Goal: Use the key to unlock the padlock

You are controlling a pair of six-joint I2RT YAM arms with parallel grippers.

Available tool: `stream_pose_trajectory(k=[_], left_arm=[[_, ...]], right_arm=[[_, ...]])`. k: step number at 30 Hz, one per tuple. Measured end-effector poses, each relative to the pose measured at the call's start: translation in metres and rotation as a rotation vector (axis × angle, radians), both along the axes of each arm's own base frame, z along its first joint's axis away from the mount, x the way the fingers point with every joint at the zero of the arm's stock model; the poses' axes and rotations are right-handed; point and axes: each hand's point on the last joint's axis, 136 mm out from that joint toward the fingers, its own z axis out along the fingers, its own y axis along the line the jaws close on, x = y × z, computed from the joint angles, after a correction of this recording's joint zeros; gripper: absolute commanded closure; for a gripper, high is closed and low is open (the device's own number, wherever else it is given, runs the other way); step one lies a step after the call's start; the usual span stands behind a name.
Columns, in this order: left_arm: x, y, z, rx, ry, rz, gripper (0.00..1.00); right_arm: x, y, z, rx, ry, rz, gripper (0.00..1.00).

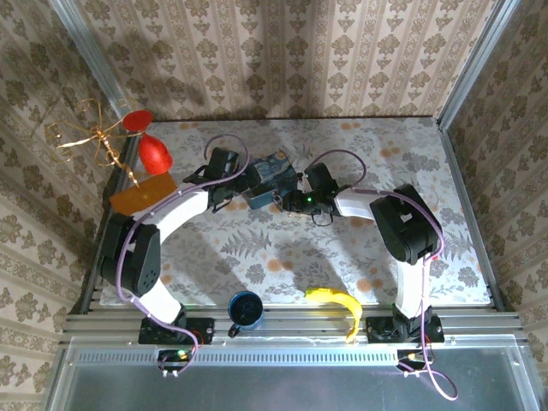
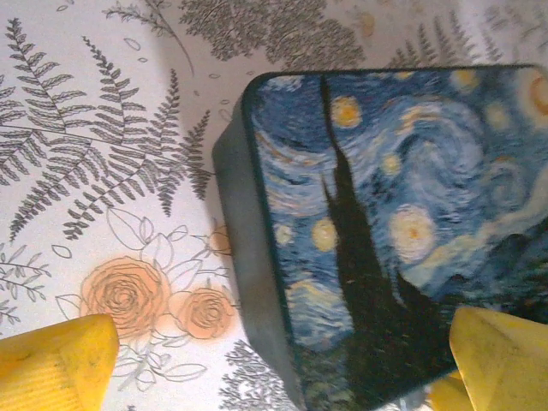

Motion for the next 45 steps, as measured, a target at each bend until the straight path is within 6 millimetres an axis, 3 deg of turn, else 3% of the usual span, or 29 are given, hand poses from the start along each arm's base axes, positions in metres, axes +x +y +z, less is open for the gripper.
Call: stream_pose_trajectory(k=[4, 12, 17, 26, 31, 37, 41, 45], left_arm=[[0.004, 0.000, -0.011, 0.049, 0.026, -0.026, 0.00], [0.008, 0.000, -0.013, 0.087, 0.026, -0.048, 0.00], [0.009, 0.003, -0.021, 0.100, 0.043, -0.044, 0.00], [0.015, 0.015, -0.024, 0.106, 0.049, -0.014, 0.00], [0.015, 0.015, -0.024, 0.107, 0.048, -0.013, 0.00], [0.015, 0.015, -0.024, 0.108, 0.048, -0.012, 0.00], [0.015, 0.016, -0.024, 0.110, 0.046, -0.009, 0.00], [0.017, 0.019, -0.024, 0.113, 0.046, -0.001, 0.00]], right_arm=[[0.003, 0.003, 0.000, 0.012, 0.000, 0.020, 0.56], [0.005, 0.008, 0.000, 0.032, 0.003, 0.046, 0.56], [0.005, 0.012, 0.003, 0.053, -0.003, 0.064, 0.48], [0.003, 0.017, 0.002, -0.011, -0.039, 0.091, 0.48], [0.001, 0.030, -0.001, -0.110, -0.077, 0.112, 0.58], [0.000, 0.033, -0.003, -0.125, -0.086, 0.096, 0.68], [0.000, 0.035, -0.003, -0.100, -0.090, 0.082, 0.91], [-0.002, 0.035, -0.001, -0.084, -0.095, 0.063, 0.92]])
